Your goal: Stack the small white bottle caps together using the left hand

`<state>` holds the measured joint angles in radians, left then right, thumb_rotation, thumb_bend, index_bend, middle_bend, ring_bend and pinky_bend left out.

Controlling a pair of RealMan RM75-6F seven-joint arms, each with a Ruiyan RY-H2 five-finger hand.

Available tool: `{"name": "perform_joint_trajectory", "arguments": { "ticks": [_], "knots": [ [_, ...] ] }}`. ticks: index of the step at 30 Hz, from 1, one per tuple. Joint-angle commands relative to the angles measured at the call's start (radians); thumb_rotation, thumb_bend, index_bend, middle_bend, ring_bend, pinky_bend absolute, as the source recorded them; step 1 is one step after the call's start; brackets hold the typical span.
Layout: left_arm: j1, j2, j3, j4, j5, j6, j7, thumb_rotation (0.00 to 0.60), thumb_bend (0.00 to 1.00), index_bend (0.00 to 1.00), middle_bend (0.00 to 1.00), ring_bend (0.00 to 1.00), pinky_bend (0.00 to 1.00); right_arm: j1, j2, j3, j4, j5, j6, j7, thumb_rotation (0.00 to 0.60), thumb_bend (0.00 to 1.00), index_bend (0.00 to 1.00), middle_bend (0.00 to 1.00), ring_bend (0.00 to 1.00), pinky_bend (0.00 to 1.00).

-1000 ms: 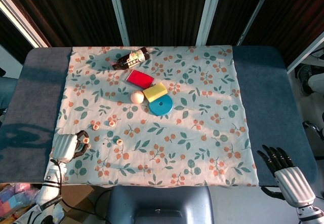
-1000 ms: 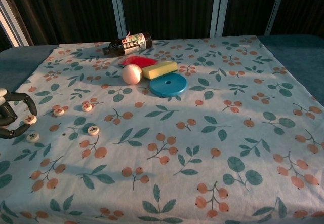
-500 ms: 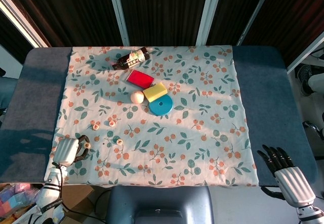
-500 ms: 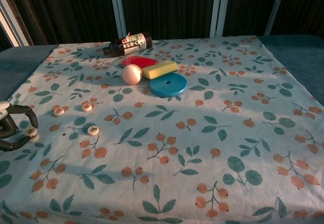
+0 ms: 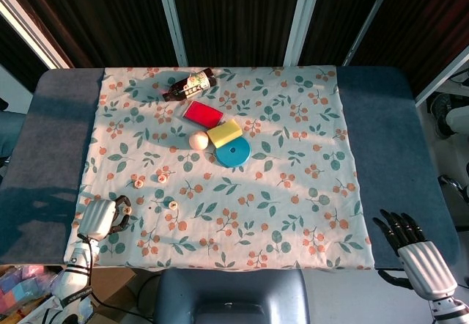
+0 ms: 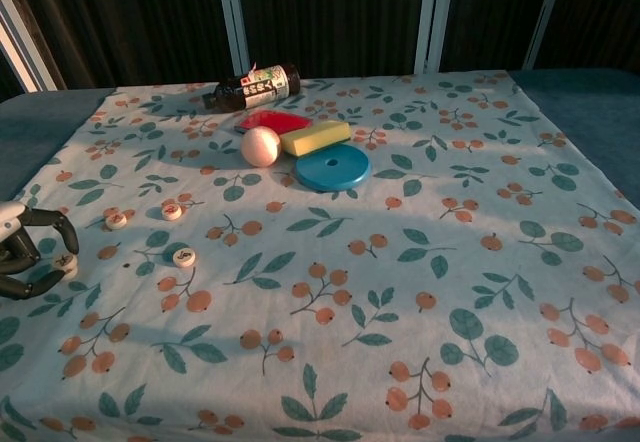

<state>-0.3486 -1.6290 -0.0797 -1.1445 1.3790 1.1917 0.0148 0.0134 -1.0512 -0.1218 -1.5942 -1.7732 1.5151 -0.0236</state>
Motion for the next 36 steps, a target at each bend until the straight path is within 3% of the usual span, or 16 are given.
{"name": "perform_joint_trajectory", "arguments": {
  "ticks": [1, 16, 27, 36],
  "knots": [
    [-0.002, -0.002, 0.001, 0.007, -0.004, -0.008, -0.002, 0.6, 0.4, 0.47, 1.0, 1.0, 1.0, 0.0, 0.001, 0.0, 0.0, 0.0, 0.001, 0.001, 0.6, 0.18, 0.0, 0.0, 0.0, 0.0],
    [-0.002, 0.009, 0.007, -0.002, 0.004, -0.003, 0.005, 0.6, 0.4, 0.39, 1.0, 1.0, 1.0, -0.001, 0.001, 0.0, -0.001, 0.0, 0.001, -0.001, 0.6, 0.18, 0.0, 0.0, 0.0, 0.0],
    [-0.003, 0.013, 0.003, -0.075, 0.044, 0.052, 0.009, 0.6, 0.4, 0.36, 1.0, 1.0, 1.0, -0.002, 0.001, -0.001, -0.001, -0.004, 0.004, 0.0, 0.6, 0.18, 0.0, 0.0, 0.0, 0.0],
    [-0.043, -0.069, -0.007, -0.176, 0.034, 0.031, 0.178, 0.6, 0.4, 0.37, 1.0, 1.0, 1.0, 0.001, 0.001, -0.001, 0.0, -0.006, 0.0, 0.001, 0.6, 0.18, 0.0, 0.0, 0.0, 0.0]
  ]
}}
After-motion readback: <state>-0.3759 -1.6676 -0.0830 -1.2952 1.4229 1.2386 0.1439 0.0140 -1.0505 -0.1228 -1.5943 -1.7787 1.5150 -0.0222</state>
